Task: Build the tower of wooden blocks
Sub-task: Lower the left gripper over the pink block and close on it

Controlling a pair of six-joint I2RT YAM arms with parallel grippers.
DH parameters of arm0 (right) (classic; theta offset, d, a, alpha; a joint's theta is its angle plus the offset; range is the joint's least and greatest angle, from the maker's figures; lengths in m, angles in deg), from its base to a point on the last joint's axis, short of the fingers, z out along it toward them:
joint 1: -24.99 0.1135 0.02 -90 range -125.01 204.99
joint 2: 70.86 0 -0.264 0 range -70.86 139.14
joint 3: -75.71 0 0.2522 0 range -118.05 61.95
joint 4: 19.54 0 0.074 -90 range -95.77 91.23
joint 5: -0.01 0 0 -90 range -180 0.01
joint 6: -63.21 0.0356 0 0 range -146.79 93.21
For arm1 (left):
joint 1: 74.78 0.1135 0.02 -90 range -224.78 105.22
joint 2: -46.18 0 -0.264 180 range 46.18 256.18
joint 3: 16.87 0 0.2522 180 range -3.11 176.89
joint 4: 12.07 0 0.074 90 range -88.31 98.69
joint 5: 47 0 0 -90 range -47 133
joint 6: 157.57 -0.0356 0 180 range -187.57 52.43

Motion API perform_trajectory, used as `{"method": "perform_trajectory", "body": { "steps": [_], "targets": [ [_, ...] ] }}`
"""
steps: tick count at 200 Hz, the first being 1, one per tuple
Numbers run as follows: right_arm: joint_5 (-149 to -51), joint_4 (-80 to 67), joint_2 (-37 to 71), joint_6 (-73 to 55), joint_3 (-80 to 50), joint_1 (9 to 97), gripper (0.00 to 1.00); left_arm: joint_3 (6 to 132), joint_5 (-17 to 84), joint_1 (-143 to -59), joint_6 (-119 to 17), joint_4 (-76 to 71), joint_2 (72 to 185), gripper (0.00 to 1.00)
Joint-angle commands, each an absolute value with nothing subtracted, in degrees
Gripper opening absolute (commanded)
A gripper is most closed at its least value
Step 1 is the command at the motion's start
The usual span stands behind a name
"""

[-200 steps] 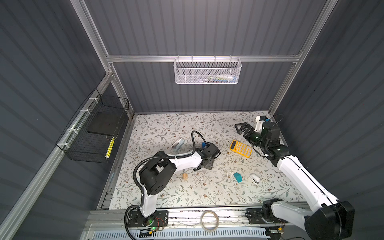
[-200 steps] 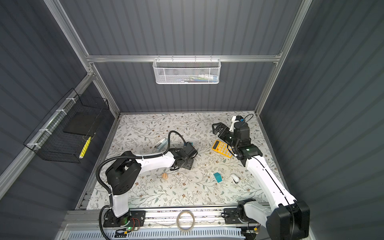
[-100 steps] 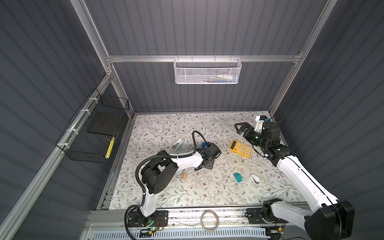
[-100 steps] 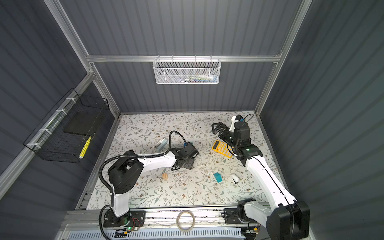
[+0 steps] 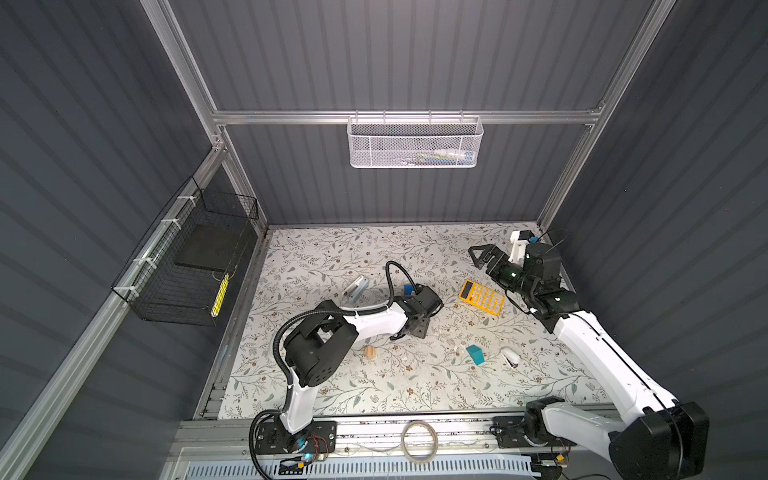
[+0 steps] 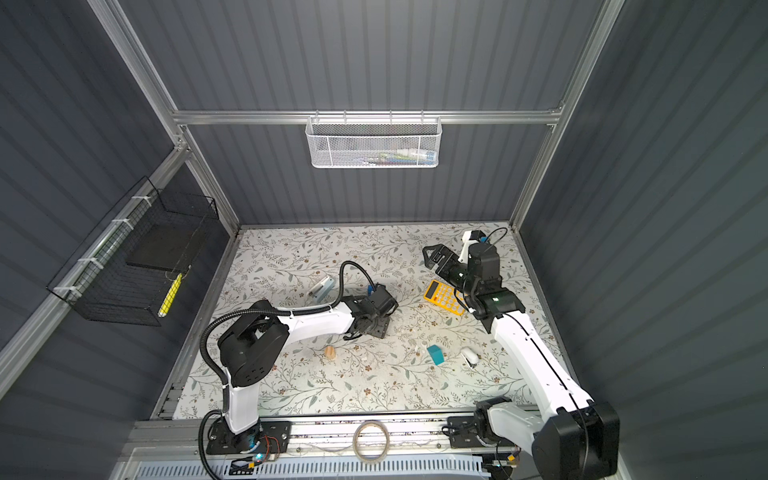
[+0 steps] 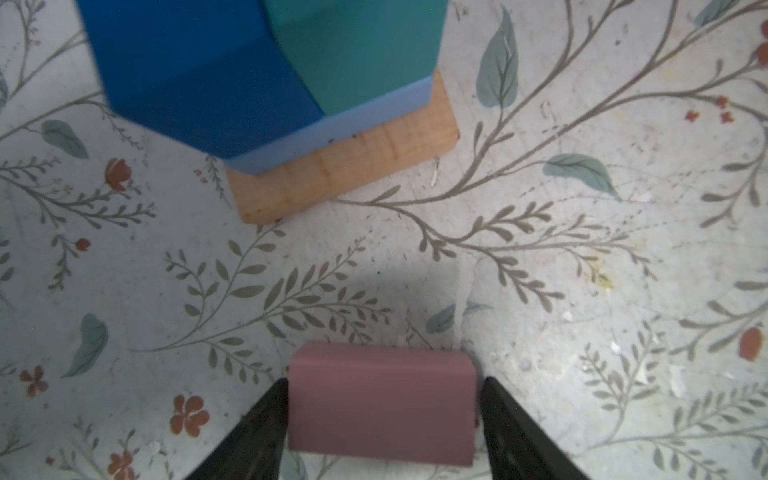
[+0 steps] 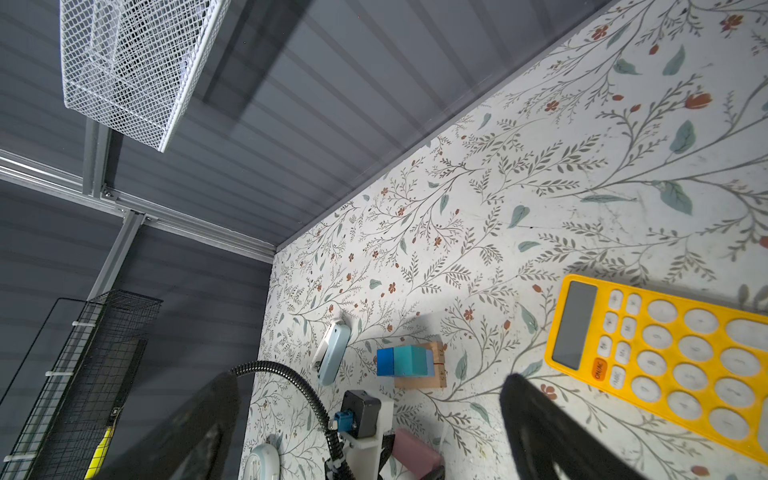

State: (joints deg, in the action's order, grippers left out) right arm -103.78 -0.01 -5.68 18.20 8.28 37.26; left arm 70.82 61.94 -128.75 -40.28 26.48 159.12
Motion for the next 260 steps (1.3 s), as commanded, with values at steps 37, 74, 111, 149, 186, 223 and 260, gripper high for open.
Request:
{"method": "perform_trajectory", "body": {
  "steps": [37,74,111,149,186,223,260],
  "targets": [
    [-104.76,-0.95,-5.40,18.44,8.52,36.87,0.99,72.26,63.84,-129.05,-39.11,29.64,158.22,0.72],
    [-104.85,-0.94,-5.42,18.54,8.52,36.86,0.99,72.67,63.27,-129.06,-38.87,29.94,158.17,0.71],
    [-105.36,-1.03,-5.29,18.56,8.43,36.86,0.99,72.57,62.71,-129.02,-38.59,29.98,157.53,0.71],
    [-105.67,-1.27,-5.03,18.73,8.43,36.86,0.99,72.57,62.34,-129.07,-38.56,29.90,157.09,0.71],
    [-106.25,-1.43,-4.72,18.77,8.34,36.86,0.99,72.92,61.65,-129.04,-38.48,29.93,157.52,0.70],
    [-106.60,-1.73,-4.63,18.69,8.41,36.86,0.99,73.08,61.40,-129.02,-38.50,29.90,157.47,0.70],
    [-106.87,-1.95,-4.54,18.64,8.43,36.86,0.99,73.49,61.01,-129.04,-38.65,30.11,158.04,0.70]
  ]
}}
